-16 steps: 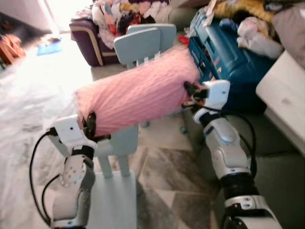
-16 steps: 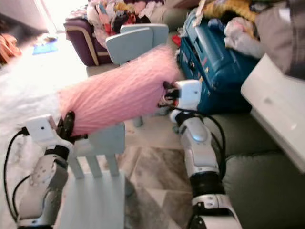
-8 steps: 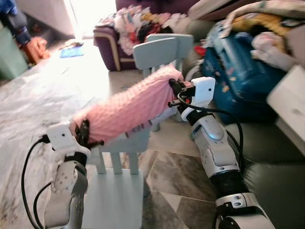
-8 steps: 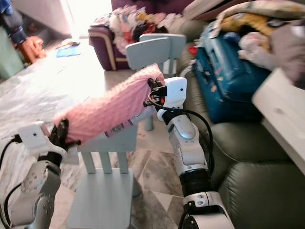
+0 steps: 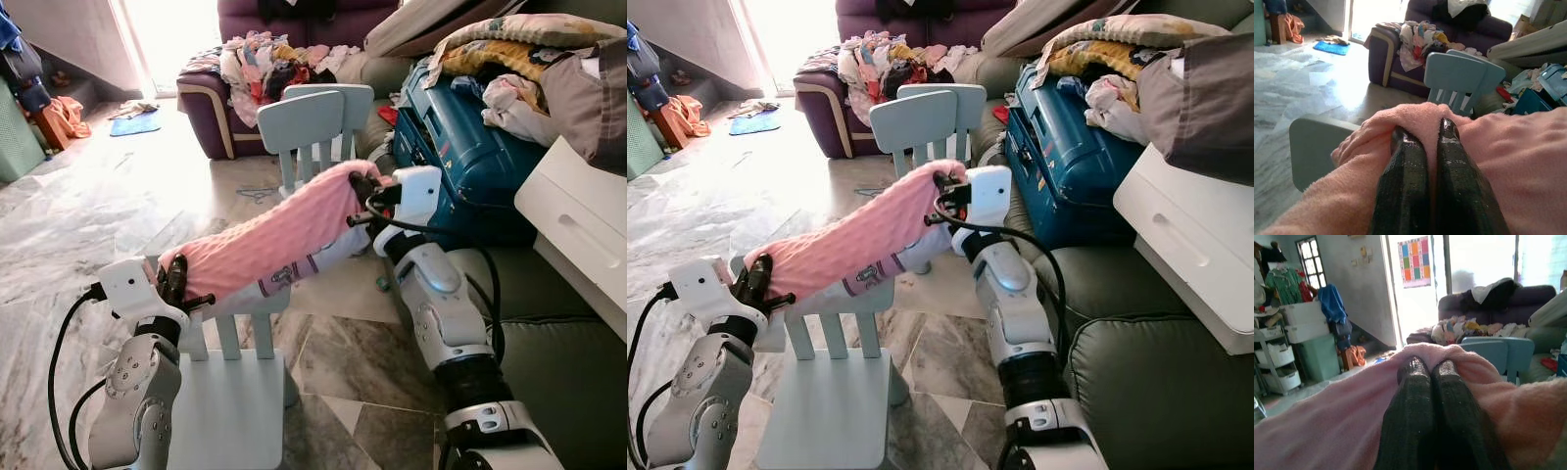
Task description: Move the pillow to the sofa
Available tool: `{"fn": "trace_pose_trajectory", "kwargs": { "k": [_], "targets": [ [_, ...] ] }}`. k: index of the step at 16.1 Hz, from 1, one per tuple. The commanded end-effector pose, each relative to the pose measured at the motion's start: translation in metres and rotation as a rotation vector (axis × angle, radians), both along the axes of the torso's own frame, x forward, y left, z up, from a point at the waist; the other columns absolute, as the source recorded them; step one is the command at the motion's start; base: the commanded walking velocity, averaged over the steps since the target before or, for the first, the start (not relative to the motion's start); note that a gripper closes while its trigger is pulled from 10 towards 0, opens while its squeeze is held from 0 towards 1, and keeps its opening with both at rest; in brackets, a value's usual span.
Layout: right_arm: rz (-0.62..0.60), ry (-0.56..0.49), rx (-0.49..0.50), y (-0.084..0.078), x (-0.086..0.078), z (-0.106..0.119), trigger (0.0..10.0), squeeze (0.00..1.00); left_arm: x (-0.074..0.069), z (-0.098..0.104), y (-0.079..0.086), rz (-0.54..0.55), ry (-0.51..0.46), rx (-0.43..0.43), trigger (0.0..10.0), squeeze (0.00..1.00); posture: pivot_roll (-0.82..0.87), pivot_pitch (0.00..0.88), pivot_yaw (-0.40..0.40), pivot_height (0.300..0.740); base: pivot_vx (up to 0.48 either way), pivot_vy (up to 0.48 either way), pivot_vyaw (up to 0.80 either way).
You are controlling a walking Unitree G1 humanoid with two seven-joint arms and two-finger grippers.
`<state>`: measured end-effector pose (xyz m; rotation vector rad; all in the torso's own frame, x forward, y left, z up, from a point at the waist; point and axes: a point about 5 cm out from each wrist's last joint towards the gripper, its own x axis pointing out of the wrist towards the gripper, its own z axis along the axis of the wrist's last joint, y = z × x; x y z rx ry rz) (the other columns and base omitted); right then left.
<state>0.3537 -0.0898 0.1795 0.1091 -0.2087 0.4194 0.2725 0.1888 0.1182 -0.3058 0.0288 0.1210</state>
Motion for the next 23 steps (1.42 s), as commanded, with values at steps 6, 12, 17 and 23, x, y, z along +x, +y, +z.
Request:
{"fn": "trace_pose_trajectory", "kwargs": {
  "k": [6, 12, 17, 23],
  "targets": [
    [-0.016, 0.013, -0.034, -0.005, -0.006, 0.002, 10.0, 0.0, -0.006, 0.012, -0.011, -0.039, -0.05, 0.003, 10.0, 0.0, -0.19, 0.0, 0.044, 0.74, 0.0, 0.0, -0.09],
    [-0.013, 0.024, -0.049, -0.007, -0.01, 0.0, 10.0, 0.0, -0.011, 0.007, -0.015, -0.051, -0.018, -0.026, 10.0, 0.0, -0.19, 0.0, 0.045, 0.74, 0.0, 0.0, -0.67],
    [-0.011, 0.037, -0.058, -0.007, -0.013, -0.002, 10.0, 0.0, -0.013, 0.008, -0.018, -0.07, -0.02, -0.054, 10.0, 0.0, -0.19, 0.003, 0.045, 0.74, 0.0, 0.0, 0.0],
    [-0.014, 0.042, -0.058, -0.008, -0.012, -0.001, 10.0, 0.0, -0.012, 0.01, -0.021, -0.099, -0.021, -0.053, 10.0, 0.0, -0.2, 0.0, 0.047, 0.74, 0.0, 0.0, 0.0]
  ]
}}
